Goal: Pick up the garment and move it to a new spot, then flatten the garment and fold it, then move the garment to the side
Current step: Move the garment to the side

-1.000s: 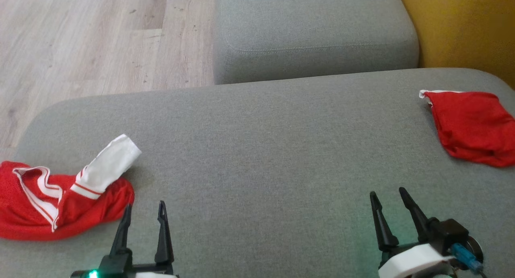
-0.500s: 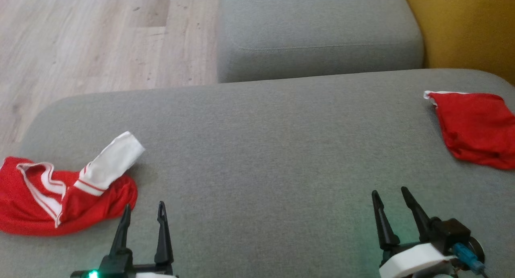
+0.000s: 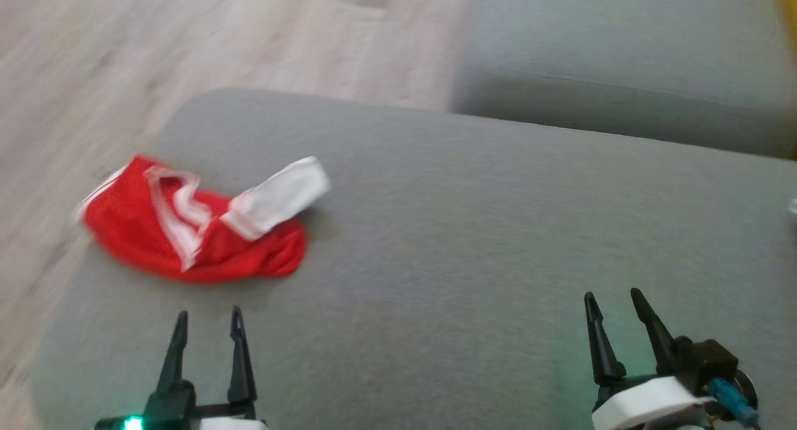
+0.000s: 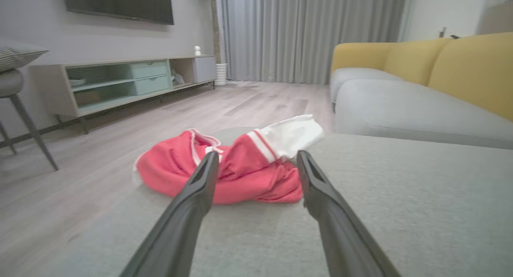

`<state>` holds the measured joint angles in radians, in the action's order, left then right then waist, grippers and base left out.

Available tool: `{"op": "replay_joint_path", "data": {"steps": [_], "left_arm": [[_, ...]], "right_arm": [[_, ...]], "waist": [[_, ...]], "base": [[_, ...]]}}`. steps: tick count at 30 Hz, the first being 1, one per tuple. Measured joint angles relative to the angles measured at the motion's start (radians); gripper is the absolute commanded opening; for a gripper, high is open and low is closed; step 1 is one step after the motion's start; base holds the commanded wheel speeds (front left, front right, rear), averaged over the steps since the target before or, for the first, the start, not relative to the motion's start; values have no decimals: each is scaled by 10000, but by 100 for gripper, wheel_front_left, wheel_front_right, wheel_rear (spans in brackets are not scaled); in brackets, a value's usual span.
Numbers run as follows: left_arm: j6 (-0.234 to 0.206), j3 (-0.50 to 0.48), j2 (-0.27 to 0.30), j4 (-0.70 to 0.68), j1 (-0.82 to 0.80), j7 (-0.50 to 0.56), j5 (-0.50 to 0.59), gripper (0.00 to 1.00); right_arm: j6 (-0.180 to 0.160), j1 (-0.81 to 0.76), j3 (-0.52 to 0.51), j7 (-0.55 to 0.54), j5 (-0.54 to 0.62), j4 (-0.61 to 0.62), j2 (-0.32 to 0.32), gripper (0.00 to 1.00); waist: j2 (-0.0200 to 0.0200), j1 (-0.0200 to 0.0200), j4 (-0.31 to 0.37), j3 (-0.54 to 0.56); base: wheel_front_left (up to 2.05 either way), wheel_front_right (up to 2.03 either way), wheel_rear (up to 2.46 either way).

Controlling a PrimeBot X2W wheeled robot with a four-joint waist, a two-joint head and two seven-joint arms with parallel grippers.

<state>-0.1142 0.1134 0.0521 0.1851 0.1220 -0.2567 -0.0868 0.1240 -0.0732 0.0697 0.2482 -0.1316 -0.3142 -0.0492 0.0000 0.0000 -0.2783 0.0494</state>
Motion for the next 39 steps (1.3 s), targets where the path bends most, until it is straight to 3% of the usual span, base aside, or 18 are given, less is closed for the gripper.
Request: {"op": "replay_joint_path", "data": {"steps": [1, 6, 13, 17, 20, 21, 26, 30, 32, 34, 39], "left_arm": [[2, -84, 2, -52, -15, 0, 0, 100], [2, -301, 0, -194, -100, 0, -17, 100], [232, -533, -12, -88, -1984, 0, -13, 100], [495, -502, -46, 1551, -4268, 163, -23, 100], [546, -539, -52, 3012, -6084, 1149, -230, 100], [546, -539, -52, 3012, -6084, 1149, -230, 100], [602, -849, 35, 5595, -8376, 2731, -621, 100], [345, -1114, 259, 7545, -8807, 3507, -734, 100], [516, -1509, 303, 8387, -8816, 3459, -1279, 100], [629, -1542, 380, 8656, -8929, 3070, -1381, 0], [957, -1375, 539, 8932, -9050, 1471, -1210, 0]], "right_arm": [[0, 13, 13, -2, 23, 10, 2, 100], [0, 70, 25, -2, 102, 127, -67, 100], [0, 690, 113, 0, 286, 445, -1089, 100], [0, 1093, 42, 0, 291, 769, -2061, 100], [0, 1355, 8, 2, 291, 928, -2688, 100], [0, 1355, 8, 2, 291, 928, -2688, 100], [0, 1889, 123, 27, 288, 1112, -3187, 100], [0, 2162, 142, 84, 288, 1323, -3308, 100], [0, 2236, 71, 86, 286, 1361, -3335, 100], [0, 2236, 19, 86, 274, 1398, -3325, 100], [0, 2211, 0, 86, 274, 1131, -3108, 100]], "waist": [[0, 0, -489, -95], [0, 0, -1522, -454], [0, 2, -1995, -1671], [0, 4, -2060, -2627], [0, 5, -2048, -3347], [0, 5, -2048, -3347], [0, 5, -1793, -4313], [-1, 2, -1312, -4668], [-1, 0, -970, -4815], [0, 0, -813, -4871], [-1, 0, -689, -4562]], "base": [[0, 0, 0], [0, 0, 0], [0, 0, 0], [0, 0, 0], [0, 0, 0], [0, 0, 0], [0, 0, 0], [0, 0, 0], [0, 0, 0], [0, 0, 0], [0, 0, 0]]}}
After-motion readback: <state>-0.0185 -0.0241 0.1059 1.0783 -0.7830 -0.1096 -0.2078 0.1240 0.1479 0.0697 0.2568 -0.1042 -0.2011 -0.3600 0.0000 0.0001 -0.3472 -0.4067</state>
